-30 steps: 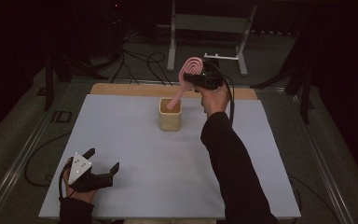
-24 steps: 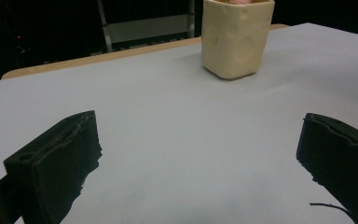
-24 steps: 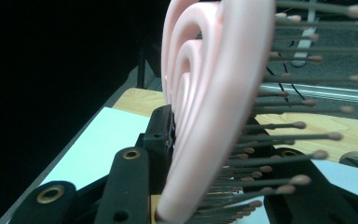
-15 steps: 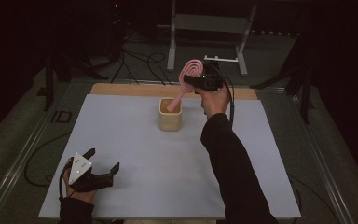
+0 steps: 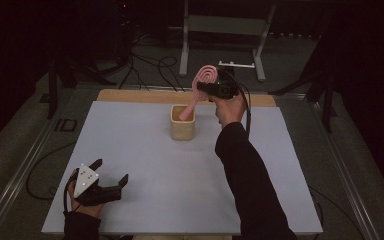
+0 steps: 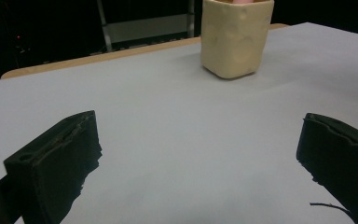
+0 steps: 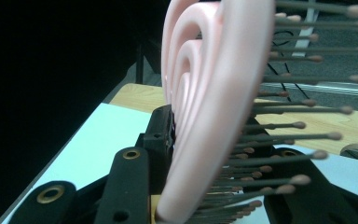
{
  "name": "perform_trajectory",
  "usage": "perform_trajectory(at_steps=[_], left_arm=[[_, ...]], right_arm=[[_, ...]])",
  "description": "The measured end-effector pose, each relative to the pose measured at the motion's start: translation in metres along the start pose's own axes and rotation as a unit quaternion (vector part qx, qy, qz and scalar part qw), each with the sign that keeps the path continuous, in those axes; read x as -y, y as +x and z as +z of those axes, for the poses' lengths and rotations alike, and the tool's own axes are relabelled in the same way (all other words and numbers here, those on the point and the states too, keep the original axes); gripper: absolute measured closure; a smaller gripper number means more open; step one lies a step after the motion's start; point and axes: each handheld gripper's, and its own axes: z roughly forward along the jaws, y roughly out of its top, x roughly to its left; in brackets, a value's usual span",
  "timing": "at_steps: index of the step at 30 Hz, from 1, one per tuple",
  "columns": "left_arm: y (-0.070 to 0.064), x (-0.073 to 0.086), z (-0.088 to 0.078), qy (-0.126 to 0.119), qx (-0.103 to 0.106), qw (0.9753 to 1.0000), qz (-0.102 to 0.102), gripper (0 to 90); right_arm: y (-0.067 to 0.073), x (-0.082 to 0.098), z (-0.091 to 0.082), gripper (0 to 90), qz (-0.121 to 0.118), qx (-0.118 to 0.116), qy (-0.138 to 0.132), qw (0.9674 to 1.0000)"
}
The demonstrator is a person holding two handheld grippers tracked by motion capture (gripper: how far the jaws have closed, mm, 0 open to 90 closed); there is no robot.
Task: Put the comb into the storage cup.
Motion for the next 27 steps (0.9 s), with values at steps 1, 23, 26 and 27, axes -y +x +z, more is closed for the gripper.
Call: perform_trajectory(at_steps=[1, 23, 26, 27], left_arm=[[0.0, 0.0, 0.0, 0.0, 0.0, 1.0, 0.0, 0.3], [0.0, 0.0, -0.001, 0.001, 0.0, 1.0, 0.0, 0.3], [0.0, 0.0, -0.001, 0.0, 0.0, 1.0, 0.0, 0.2], [0.0, 0.0, 0.0, 0.0, -0.001, 1.0, 0.0, 0.3]], right_arm=[[0.0, 0.0, 0.0, 63.6, 0.0, 0.0, 0.001, 1.0], [0.002, 0.012, 0.011, 63.6, 0.003, -0.003, 0.014, 0.9999], [0.002, 0.012, 0.012, 63.6, 0.004, -0.004, 0.014, 0.9999], [0.001, 0.013, 0.012, 63.6, 0.004, -0.004, 0.015, 0.9999]])
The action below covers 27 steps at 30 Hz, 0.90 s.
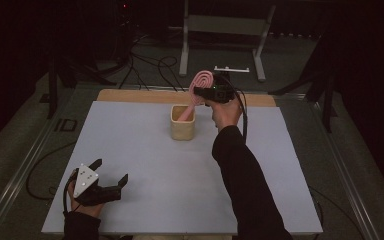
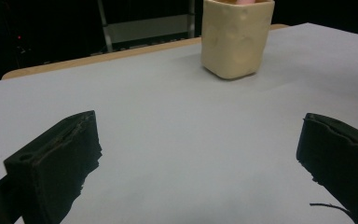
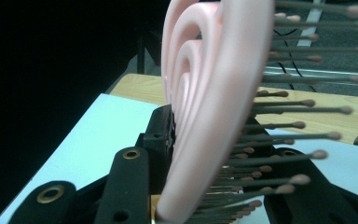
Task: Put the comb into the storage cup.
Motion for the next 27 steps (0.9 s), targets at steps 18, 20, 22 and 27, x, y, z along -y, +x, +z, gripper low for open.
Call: perform_trajectory(at_steps=[18, 20, 22, 27], left_arm=[[0.0001, 0.0, -0.0001, -0.001, 0.0, 1.0, 0.0, 0.3], [0.0001, 0.0, 0.0, -0.001, 0.0, 1.0, 0.0, 0.2], [0.0001, -0.0001, 0.0, -0.001, 0.0, 1.0, 0.0, 0.3], [-0.0001, 0.0, 0.0001, -0.001, 0.0, 1.0, 0.0, 0.2]], right_arm=[[0.0037, 0.0037, 0.0058, 63.6, -0.004, -0.003, 0.006, 1.0], [0.0044, 0.0045, 0.007, 63.6, -0.003, -0.003, 0.008, 1.0], [0.0044, 0.005, 0.0078, 63.6, -0.005, -0.002, 0.008, 1.0], [0.0047, 0.0062, 0.0094, 63.6, -0.005, -0.004, 0.01, 0.9999]])
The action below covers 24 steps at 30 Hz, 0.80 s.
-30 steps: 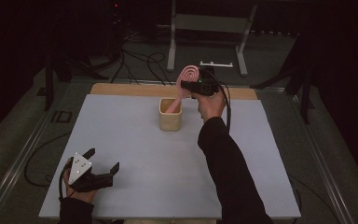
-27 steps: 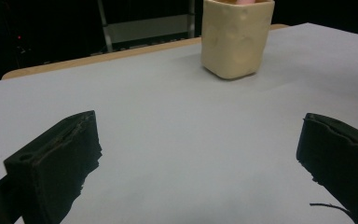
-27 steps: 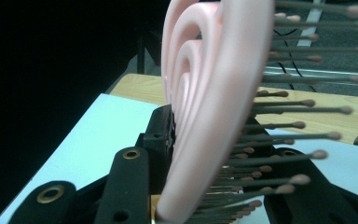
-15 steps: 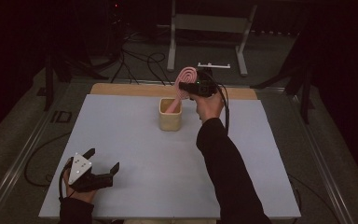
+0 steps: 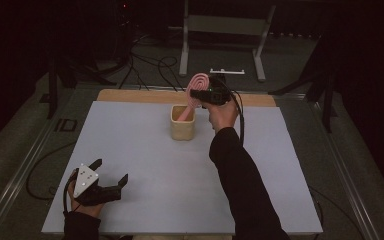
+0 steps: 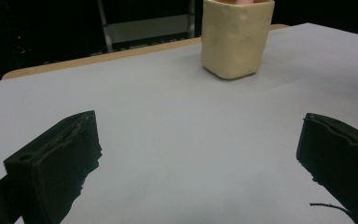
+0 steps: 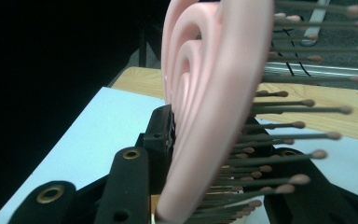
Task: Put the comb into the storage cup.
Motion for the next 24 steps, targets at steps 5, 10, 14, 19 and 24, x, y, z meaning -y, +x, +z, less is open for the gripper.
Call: perform_trajectory(at_steps=[5, 10, 14, 19, 24], left_arm=[[0.0003, -0.0001, -0.0002, -0.001, 0.0, 1.0, 0.0, 0.2], [0.0002, -0.0001, -0.0002, 0.0, 0.0, 1.0, 0.001, 0.3], [0.0003, 0.0, -0.0002, -0.001, -0.001, 1.0, 0.0, 0.2], [0.0004, 0.0, -0.0002, -0.001, -0.001, 1.0, 0.0, 0.3], [0.0005, 0.0, -0.0002, 0.0, 0.0, 1.0, 0.0, 0.2]], right_arm=[[0.0014, 0.0019, 0.0028, 63.6, -0.001, -0.002, 0.005, 1.0], [0.0023, 0.0031, 0.0047, 63.6, -0.001, -0.002, 0.007, 1.0], [0.0033, 0.004, 0.0066, 63.6, -0.002, -0.004, 0.009, 1.0], [0.0042, 0.0058, 0.0094, 63.6, -0.003, -0.004, 0.011, 0.9999], [0.0045, 0.0066, 0.0104, 63.6, -0.003, -0.002, 0.013, 0.9999]])
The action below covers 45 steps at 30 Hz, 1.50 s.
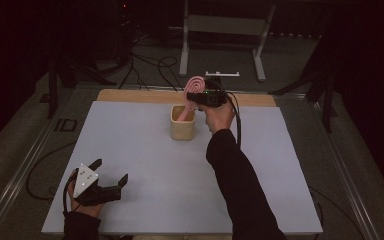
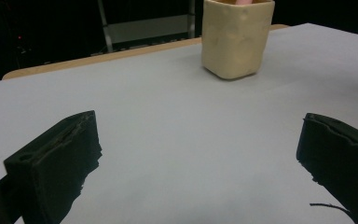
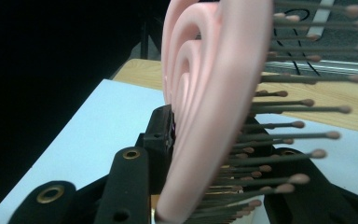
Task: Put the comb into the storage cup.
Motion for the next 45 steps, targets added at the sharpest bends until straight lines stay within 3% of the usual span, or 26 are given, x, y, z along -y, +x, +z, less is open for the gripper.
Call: perform_trajectory(at_steps=[45], left_arm=[[0.0, 0.0, 0.0, 0.0, 0.001, 1.0, 0.0, 0.2]], right_arm=[[0.0, 0.009, 0.012, 63.3, -0.001, 0.004, 0.008, 1.0]])
